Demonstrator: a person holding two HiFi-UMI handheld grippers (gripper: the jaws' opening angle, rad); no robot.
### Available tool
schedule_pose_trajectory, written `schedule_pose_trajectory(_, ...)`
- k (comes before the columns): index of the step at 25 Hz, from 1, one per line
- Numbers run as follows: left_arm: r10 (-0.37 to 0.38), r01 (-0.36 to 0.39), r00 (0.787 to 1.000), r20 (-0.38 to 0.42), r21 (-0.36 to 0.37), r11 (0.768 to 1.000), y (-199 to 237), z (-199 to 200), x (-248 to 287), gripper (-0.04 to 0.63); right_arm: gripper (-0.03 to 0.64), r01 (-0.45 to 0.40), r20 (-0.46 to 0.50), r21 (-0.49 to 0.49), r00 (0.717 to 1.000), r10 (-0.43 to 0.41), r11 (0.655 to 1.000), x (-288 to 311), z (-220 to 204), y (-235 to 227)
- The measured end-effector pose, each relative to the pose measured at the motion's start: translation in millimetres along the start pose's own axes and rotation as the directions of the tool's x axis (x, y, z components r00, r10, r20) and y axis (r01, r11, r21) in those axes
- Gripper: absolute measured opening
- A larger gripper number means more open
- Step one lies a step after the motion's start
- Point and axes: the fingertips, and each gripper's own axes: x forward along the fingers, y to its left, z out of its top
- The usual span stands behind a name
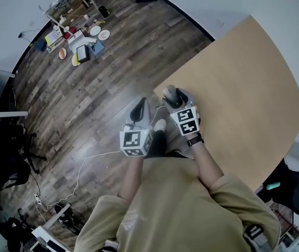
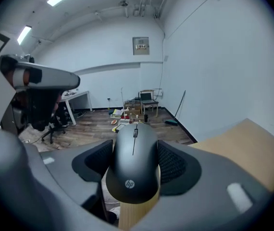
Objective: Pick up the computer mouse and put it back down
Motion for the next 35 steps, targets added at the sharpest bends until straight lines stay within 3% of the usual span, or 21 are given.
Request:
schedule_pose_trajectory(5,0.034,-0.035,0.999,-0.039,-0.026,0.999,26.9,-15.7,6.4,0.0,0.298,-0.068,-0.123,-0.048,0.991,0.061,0.997,56.5,-27.3,7.1)
schedule_pose_trajectory(12,0.069,-0.074,0.994,-0.083,-0.058,0.996,53.8,-38.0,8.7,0.0,0.298,-0.103,-0.264,-0.07,0.961,0.082,0.992,103.7,-65.6,7.0)
schedule_pose_trajectory(19,0.057,-0.061,0.995,-0.086,-0.054,0.997,53.4,-37.5,10.3,0.0,0.305,-0.083,-0.278,-0.058,0.958,0.063,0.995,110.8,-77.0,7.1)
schedule_pose_trajectory(21,0.046,-0.051,0.995,-0.088,-0.052,0.997,50.4,-40.6,10.0,0.0,0.34,-0.065,-0.277,-0.078,0.96,0.041,0.995,110.8,-77.6,4.9)
schedule_pose_trajectory(22,0.042,-0.046,0.995,-0.089,-0.05,0.998,49.1,-41.1,10.2,0.0,0.386,-0.056,-0.274,-0.09,0.961,0.029,0.994,109.7,-76.9,3.4)
schedule_pose_trajectory(26,0.018,-0.02,0.996,-0.082,-0.029,0.999,41.4,-36.9,12.9,0.0,0.389,-0.018,-0.197,-0.06,0.98,0.006,0.998,86.3,-59.9,-3.0)
schedule_pose_trajectory(30,-0.053,0.053,0.997,-0.054,-0.004,0.999,23.0,-20.5,25.2,0.0,0.334,0.077,-0.061,0.034,0.995,-0.074,0.996,35.0,-30.1,-21.4)
schedule_pose_trajectory(35,-0.158,0.159,0.987,-0.025,0.041,0.986,-39.7,-15.2,46.9,0.0,0.255,0.194,0.099,0.128,0.973,-0.207,0.973,-52.0,-20.2,-57.8)
